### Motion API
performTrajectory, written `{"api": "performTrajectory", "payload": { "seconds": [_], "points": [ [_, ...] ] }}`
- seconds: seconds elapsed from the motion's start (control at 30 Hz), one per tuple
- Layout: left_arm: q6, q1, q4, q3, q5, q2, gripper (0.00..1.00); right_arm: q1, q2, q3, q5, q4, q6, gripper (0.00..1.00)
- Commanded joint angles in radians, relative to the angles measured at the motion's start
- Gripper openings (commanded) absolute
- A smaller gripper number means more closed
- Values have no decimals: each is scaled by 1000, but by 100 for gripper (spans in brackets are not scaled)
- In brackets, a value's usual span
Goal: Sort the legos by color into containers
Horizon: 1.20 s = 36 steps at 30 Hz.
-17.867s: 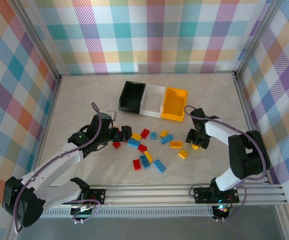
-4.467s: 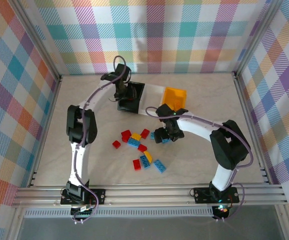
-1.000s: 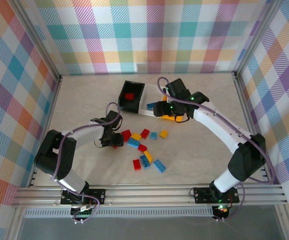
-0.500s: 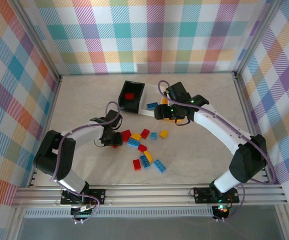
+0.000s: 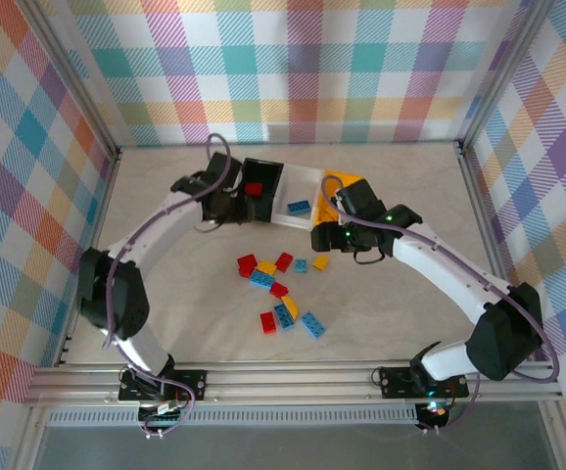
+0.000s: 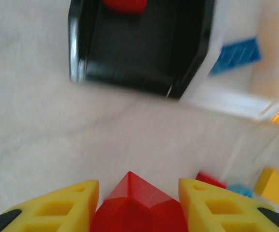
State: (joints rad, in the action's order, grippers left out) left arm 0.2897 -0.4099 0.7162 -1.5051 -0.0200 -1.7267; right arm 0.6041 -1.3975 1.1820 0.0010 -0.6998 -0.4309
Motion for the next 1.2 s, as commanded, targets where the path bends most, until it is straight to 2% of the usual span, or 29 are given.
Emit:
{"api": "performTrajectory", "payload": {
  "seconds": [0.0,0.23,0.43,0.6,0.87,1.17],
  "points": [
    [-33,19,81,-172,-16,-136,43,12,40,-35,-33,10,-25,75],
    [-73,49,183,-529,-46,-457,43,88,42,-77,-103,-16,18,75],
    [-89,52,228,-674,-40,-597,43,237,6,-130,-101,-90,100,76],
    [-92,52,244,-730,-31,-648,45,350,-39,-215,-77,-87,101,77],
    [-80,52,258,-757,-1,-671,67,438,-111,-266,-42,-35,69,78],
    [-75,47,279,-747,29,-597,70,457,-207,-266,3,24,72,77]
  ]
}}
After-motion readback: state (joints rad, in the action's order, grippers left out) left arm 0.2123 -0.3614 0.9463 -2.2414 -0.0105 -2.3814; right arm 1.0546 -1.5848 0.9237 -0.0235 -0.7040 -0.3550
